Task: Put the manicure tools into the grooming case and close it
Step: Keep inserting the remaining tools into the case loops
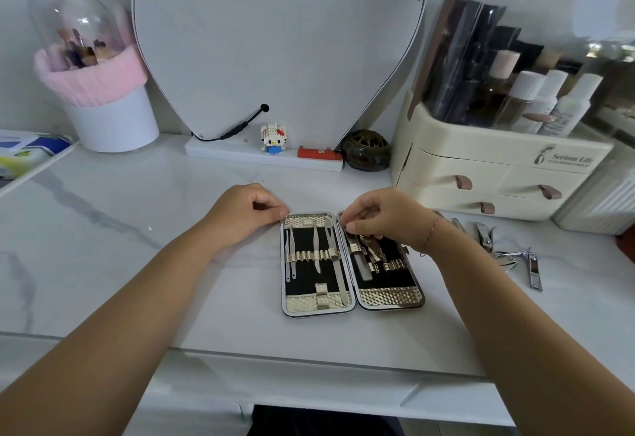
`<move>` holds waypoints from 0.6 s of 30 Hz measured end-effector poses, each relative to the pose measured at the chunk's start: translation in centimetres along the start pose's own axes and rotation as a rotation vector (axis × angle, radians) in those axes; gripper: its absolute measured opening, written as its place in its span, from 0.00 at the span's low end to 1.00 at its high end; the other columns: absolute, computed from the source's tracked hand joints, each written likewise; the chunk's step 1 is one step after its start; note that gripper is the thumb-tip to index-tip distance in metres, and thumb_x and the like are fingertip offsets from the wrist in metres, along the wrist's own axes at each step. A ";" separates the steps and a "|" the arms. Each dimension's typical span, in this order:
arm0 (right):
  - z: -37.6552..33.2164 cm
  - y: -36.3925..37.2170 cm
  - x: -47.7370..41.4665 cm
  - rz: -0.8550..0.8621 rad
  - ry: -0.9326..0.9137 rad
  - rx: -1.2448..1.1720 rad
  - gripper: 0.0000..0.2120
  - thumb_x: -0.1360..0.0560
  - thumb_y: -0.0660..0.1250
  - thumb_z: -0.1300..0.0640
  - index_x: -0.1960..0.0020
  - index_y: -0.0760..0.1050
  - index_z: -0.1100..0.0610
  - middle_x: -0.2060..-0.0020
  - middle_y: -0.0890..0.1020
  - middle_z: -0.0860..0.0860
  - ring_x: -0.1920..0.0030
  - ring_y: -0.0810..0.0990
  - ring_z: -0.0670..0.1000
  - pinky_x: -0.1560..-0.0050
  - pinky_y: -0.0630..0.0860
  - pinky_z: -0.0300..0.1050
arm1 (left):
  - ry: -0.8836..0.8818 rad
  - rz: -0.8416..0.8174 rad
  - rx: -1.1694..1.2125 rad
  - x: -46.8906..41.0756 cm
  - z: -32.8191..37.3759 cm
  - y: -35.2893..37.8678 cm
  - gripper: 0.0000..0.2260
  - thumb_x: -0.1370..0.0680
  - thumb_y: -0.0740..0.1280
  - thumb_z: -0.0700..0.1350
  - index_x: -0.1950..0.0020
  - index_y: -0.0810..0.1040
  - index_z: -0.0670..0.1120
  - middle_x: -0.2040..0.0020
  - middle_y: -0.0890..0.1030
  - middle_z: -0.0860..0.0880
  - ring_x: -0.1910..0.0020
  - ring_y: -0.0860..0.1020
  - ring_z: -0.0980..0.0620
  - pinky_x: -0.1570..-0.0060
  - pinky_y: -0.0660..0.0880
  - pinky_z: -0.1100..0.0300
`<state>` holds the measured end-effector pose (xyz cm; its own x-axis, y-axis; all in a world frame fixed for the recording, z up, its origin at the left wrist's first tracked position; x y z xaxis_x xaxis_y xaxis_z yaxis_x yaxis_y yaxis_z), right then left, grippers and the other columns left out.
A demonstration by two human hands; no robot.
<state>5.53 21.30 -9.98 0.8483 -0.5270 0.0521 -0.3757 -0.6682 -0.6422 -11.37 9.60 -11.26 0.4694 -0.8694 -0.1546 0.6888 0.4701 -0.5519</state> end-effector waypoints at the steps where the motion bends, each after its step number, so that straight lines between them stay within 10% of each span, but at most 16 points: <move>1: -0.2 0.0 0.0 0.012 -0.013 0.036 0.05 0.31 0.73 0.62 0.55 0.83 0.59 0.68 0.81 0.43 0.71 0.76 0.36 0.66 0.71 0.27 | -0.003 0.001 0.009 0.0 0.0 0.0 0.05 0.29 0.73 0.43 0.62 0.83 0.52 0.55 0.81 0.49 0.55 0.78 0.54 0.52 0.70 0.64; 11: 0.9 -7.1 4.6 0.326 -0.014 0.204 0.01 0.30 0.72 0.57 0.58 0.82 0.52 0.66 0.81 0.42 0.65 0.77 0.36 0.62 0.70 0.24 | -0.004 0.005 0.015 0.0 -0.1 0.1 0.02 0.29 0.73 0.43 0.60 0.84 0.50 0.55 0.81 0.50 0.55 0.78 0.55 0.53 0.70 0.66; 18: 6.9 -9.8 8.6 0.439 0.233 0.319 0.05 0.32 0.73 0.57 0.65 0.80 0.48 0.68 0.79 0.48 0.70 0.77 0.51 0.76 0.76 0.47 | 0.001 0.009 0.017 0.0 -0.2 0.0 0.02 0.29 0.74 0.42 0.59 0.84 0.50 0.54 0.82 0.49 0.53 0.79 0.53 0.50 0.71 0.64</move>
<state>19.12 26.95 -8.52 0.5209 -0.8441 -0.1267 -0.5116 -0.1900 -0.8380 -11.52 9.56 -11.44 0.4751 -0.8651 -0.1606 0.6939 0.4806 -0.5362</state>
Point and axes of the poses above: each hand's wrist, its own x-axis away from the middle knuckle, its own y-axis out of the palm, z = x × y, the point moved 9 cm from there along -x, towards the middle knuckle
